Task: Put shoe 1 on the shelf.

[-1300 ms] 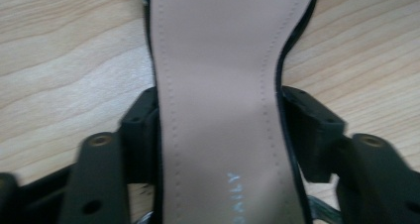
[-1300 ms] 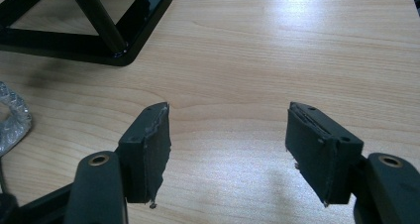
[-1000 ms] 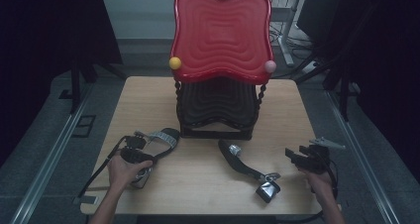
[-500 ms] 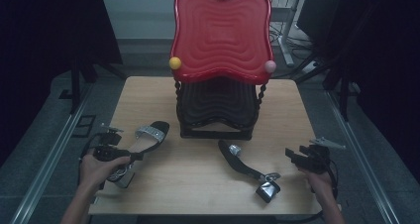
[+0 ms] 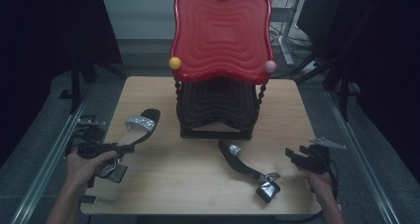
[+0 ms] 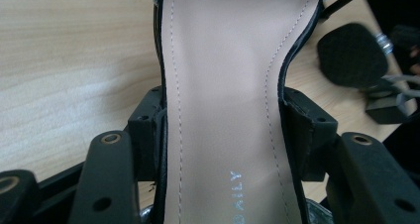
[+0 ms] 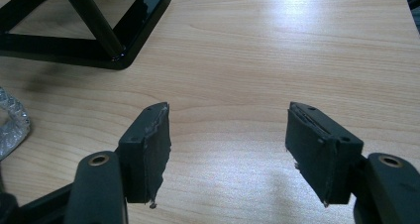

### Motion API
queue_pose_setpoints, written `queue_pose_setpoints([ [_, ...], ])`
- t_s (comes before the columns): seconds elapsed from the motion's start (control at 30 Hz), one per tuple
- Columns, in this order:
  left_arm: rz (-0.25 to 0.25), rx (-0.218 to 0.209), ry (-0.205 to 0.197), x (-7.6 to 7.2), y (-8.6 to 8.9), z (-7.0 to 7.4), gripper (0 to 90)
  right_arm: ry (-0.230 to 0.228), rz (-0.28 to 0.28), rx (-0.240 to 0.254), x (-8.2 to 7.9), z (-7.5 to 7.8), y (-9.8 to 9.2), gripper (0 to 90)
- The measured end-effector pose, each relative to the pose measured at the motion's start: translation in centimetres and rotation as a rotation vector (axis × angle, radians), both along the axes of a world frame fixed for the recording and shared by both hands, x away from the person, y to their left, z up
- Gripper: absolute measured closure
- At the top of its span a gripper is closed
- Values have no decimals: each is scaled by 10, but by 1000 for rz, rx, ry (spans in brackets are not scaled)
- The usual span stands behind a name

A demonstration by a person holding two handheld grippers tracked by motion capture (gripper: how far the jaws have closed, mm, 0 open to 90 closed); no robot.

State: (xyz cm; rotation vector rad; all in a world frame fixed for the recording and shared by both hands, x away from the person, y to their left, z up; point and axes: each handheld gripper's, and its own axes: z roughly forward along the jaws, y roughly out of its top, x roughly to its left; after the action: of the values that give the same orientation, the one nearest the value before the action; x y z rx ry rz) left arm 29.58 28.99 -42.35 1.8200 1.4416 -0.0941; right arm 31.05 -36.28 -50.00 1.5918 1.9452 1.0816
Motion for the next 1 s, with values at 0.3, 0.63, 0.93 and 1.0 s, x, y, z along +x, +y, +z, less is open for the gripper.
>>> queue_pose_setpoints([
  [0.3,17,-75,-61,2,5,27,425,1,0,1,0,0,0,347],
  [0.63,42,-130,-135,10,10,62,425,1,-2,5,0,0,0,347],
  [0.93,47,-172,-196,26,6,97,425,-3,-9,18,-1,0,-2,348],
  [1.0,48,-176,-201,27,5,102,426,0,-10,21,-1,1,-2,349],
])
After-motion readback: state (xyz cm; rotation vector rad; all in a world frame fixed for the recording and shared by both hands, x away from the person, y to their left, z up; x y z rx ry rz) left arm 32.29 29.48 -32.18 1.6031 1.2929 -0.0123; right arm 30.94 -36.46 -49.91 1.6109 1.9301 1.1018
